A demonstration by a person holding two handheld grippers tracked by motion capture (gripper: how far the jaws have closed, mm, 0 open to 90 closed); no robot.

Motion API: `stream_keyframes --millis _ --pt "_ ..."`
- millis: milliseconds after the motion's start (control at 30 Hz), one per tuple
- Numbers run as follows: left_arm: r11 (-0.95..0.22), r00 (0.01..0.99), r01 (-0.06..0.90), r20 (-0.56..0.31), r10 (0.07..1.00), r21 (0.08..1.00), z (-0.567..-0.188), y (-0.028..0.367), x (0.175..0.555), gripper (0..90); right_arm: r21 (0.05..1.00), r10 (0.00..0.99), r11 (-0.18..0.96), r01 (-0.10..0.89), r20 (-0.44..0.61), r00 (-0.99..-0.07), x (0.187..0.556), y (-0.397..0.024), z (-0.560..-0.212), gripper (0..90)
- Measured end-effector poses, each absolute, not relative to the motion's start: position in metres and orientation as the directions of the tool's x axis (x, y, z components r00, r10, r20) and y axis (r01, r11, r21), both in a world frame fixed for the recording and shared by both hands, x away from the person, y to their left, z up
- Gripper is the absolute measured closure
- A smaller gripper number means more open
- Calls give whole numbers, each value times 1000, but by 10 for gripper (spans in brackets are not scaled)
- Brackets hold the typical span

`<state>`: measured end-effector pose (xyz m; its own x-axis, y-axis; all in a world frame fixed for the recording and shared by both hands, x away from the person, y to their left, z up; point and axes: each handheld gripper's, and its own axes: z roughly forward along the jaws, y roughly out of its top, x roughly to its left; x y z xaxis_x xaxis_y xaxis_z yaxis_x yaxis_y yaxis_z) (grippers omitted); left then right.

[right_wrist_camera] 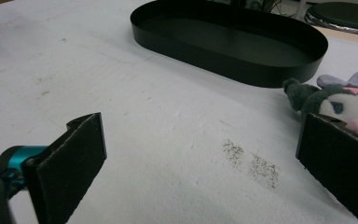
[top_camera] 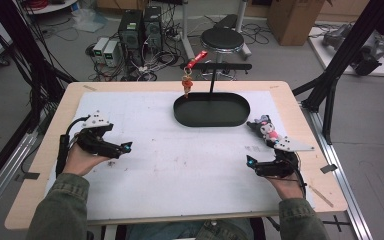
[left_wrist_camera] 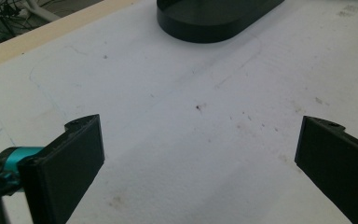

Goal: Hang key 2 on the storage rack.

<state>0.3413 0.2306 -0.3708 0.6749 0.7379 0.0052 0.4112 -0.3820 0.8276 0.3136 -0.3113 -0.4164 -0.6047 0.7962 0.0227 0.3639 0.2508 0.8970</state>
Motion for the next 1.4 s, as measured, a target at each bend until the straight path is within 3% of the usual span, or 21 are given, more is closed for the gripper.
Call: stream_keyframes --millis 400,733,1400 --pt "-369 662 449 -26 749 813 -394 243 320 18 898 795 219 382 62 -603 320 -313 -412 5" --pt "-355 642 470 -37 766 808 -404 254 307 18 896 843 236 377 4 -538 330 -330 -396 5" --pt "-284 611 513 -112 784 810 -428 286 280 18 801 895 228 553 51 -443 380 -346 -391 5"
